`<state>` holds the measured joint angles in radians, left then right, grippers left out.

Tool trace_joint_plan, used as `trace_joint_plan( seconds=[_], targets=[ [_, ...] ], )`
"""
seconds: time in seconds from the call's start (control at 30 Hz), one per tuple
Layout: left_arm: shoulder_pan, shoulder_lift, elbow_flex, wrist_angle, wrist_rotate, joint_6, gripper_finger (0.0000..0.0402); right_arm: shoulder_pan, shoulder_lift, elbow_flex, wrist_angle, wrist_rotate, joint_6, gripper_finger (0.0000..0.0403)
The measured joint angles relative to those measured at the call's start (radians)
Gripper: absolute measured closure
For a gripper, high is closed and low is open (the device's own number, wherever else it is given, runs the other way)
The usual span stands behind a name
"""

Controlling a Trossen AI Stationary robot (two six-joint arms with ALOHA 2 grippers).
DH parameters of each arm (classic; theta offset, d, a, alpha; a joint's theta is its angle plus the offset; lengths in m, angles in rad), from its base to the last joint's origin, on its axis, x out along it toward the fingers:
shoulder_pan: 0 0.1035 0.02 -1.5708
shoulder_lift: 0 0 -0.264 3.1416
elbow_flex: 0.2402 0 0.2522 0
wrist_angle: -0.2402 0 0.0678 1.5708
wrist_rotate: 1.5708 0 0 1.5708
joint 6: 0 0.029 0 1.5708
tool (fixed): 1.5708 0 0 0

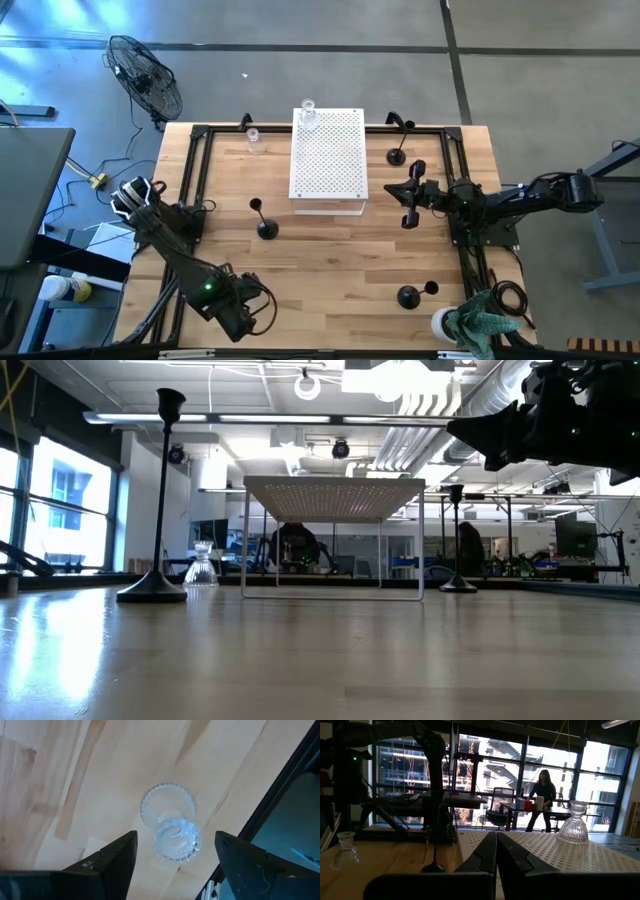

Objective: Pick & Place candle stick holders
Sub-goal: Put the bottom transparent candle holder on the shelf aligned with the other transparent candle holder

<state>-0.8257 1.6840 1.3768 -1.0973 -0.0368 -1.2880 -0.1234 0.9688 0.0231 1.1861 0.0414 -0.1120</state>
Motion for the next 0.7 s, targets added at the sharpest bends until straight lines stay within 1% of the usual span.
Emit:
trace_joint_plan(
  seconds=[0.1,0.27,0.37,0.57,0.7],
  targets=[
    [0.000,0.000,-0.017,0.040,0.001,0.000,0.0139,0.000,0.000,0.000,-0.001,0.000,0.000,0.0403],
    [0.000,0.001,-0.035,0.049,0.003,-0.001,0.0139,0.000,0.000,0.000,-0.009,0.000,-0.001,0.0403],
    [0.001,0.022,-0.036,0.043,0.031,0.004,0.0139,0.000,0.000,0.000,-0.013,0.000,-0.001,0.0403],
    [0.000,0.078,-0.037,0.058,0.084,0.070,0.0139,0.000,0.000,0.000,-0.015,0.000,-0.002,0.0403],
    [0.000,0.085,-0.037,0.054,0.099,0.083,0.0141,0.000,0.000,0.000,-0.015,0.000,-0.002,0.0403]
  ],
)
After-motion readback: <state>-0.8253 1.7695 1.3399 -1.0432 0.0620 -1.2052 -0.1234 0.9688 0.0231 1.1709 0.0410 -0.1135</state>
